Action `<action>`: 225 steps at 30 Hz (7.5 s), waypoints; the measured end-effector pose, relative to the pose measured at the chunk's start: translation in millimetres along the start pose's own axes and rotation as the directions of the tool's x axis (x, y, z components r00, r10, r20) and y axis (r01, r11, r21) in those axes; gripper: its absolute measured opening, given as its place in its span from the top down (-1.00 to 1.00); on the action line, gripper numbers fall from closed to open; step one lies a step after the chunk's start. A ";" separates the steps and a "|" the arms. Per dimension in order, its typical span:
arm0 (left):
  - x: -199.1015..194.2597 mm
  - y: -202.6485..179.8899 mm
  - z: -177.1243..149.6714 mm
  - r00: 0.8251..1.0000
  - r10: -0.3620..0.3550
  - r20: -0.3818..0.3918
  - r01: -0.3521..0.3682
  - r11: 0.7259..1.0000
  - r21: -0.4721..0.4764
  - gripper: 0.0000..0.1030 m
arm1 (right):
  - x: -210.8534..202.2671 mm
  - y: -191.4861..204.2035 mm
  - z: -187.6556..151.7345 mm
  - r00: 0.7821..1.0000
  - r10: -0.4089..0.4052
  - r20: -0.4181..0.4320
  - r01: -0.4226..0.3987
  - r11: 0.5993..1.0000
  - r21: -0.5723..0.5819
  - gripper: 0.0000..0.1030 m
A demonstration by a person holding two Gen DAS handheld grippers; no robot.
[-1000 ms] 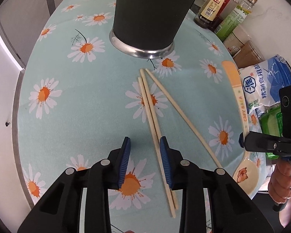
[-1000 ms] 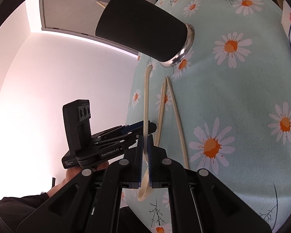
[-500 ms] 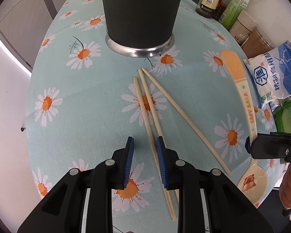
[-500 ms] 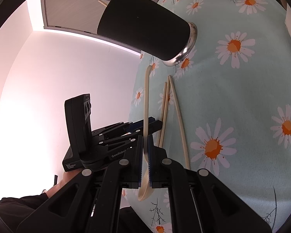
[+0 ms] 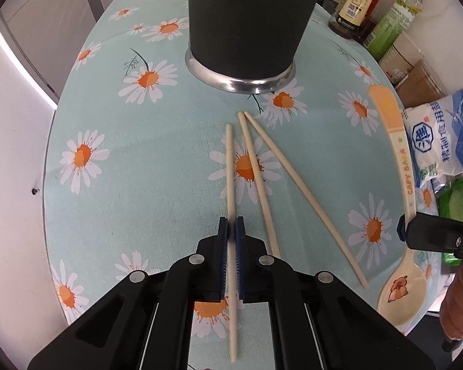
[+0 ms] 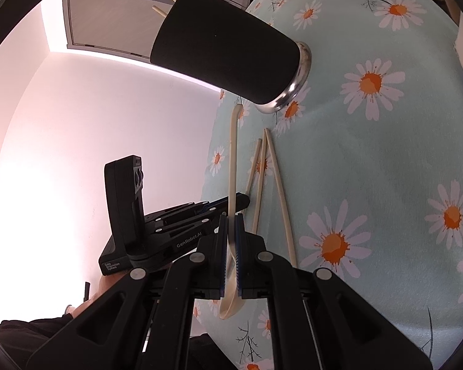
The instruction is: Organize utensils
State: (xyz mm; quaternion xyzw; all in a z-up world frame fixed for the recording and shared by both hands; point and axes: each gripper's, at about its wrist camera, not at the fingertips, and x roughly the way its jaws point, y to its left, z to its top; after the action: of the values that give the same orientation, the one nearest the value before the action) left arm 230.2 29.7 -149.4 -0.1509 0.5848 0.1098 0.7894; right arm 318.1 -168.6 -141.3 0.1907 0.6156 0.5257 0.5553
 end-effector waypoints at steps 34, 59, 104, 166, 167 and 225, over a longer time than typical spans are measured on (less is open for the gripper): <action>-115.4 70.8 16.8 0.898 -0.380 0.223 0.373 0.925 0.071 0.92 | 29.9 127.5 14.4 0.943 -0.156 0.295 0.208 0.966 -0.155 0.89; -193.5 71.9 82.7 0.749 -0.504 0.431 0.450 0.863 0.228 0.93 | 1.9 188.5 67.7 0.814 -0.134 0.566 0.335 0.904 -0.267 0.89; -152.7 49.3 175.6 0.461 -0.571 0.680 0.394 0.818 0.419 0.92 | 26.5 142.6 151.0 0.666 -0.208 0.717 0.409 0.905 -0.117 0.89; -200.6 88.6 36.1 0.623 -0.555 0.552 0.381 0.831 0.406 0.20 | -5.6 207.8 45.6 0.744 -0.366 0.559 0.579 0.771 -0.266 0.15; -200.8 89.3 33.1 0.635 -0.550 0.543 0.382 0.834 0.399 0.20 | -1.3 206.4 44.9 0.756 -0.389 0.527 0.584 0.764 -0.273 0.15; -79.5 118.4 -80.7 0.896 -0.316 0.312 0.345 0.938 -0.040 0.20 | 189.2 45.6 72.1 0.440 -0.847 -0.299 0.672 0.532 -0.515 0.85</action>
State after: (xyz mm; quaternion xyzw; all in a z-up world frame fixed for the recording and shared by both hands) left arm 93.7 110.4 -108.2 -0.2667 0.4177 0.0231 0.8682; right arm 307.2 34.9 -181.3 -0.3531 0.6633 0.3360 0.5678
